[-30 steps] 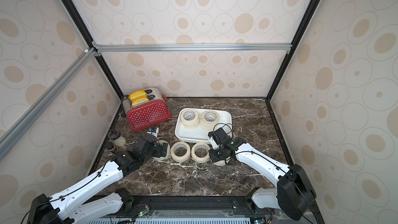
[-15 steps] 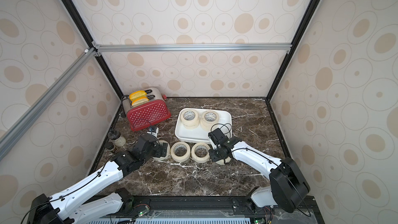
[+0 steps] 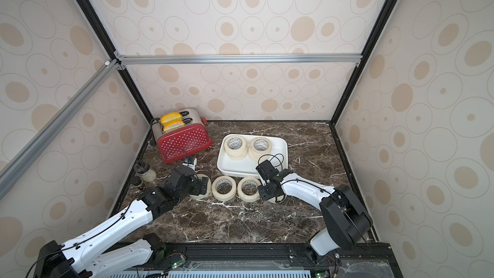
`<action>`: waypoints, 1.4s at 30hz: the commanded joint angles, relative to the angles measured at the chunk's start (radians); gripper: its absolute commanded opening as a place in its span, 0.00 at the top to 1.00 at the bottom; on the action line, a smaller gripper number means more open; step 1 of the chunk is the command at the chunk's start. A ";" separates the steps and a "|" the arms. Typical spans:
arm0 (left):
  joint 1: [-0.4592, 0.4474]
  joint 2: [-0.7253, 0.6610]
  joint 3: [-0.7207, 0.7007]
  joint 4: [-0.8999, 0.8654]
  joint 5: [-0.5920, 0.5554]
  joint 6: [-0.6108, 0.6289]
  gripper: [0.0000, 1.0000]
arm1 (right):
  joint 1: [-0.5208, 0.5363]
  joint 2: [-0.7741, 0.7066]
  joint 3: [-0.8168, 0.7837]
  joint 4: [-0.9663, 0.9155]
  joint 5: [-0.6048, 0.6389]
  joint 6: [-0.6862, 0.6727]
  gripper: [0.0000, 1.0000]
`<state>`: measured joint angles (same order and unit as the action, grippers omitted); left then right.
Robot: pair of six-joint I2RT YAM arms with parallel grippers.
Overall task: Take out the art tape in the storage box
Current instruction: Place the art tape at the center of the board.
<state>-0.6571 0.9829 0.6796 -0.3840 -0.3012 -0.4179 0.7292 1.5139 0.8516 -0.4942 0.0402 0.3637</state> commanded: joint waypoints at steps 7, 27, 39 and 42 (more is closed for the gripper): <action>-0.002 0.000 0.057 -0.033 -0.007 0.011 0.01 | -0.017 0.033 0.026 0.027 0.004 -0.019 0.73; -0.003 0.121 0.206 0.018 0.077 0.014 0.01 | -0.016 -0.233 0.036 -0.087 0.097 -0.040 0.59; 0.004 0.438 0.515 -0.011 0.168 0.111 0.01 | -0.024 -0.398 -0.029 -0.070 0.134 0.019 0.30; 0.004 0.525 0.595 -0.026 0.161 0.131 0.03 | -0.027 -0.433 -0.046 -0.073 0.124 0.026 0.21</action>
<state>-0.6563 1.4620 1.2018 -0.3813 -0.1524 -0.3351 0.7071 1.1130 0.8265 -0.5514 0.1600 0.3676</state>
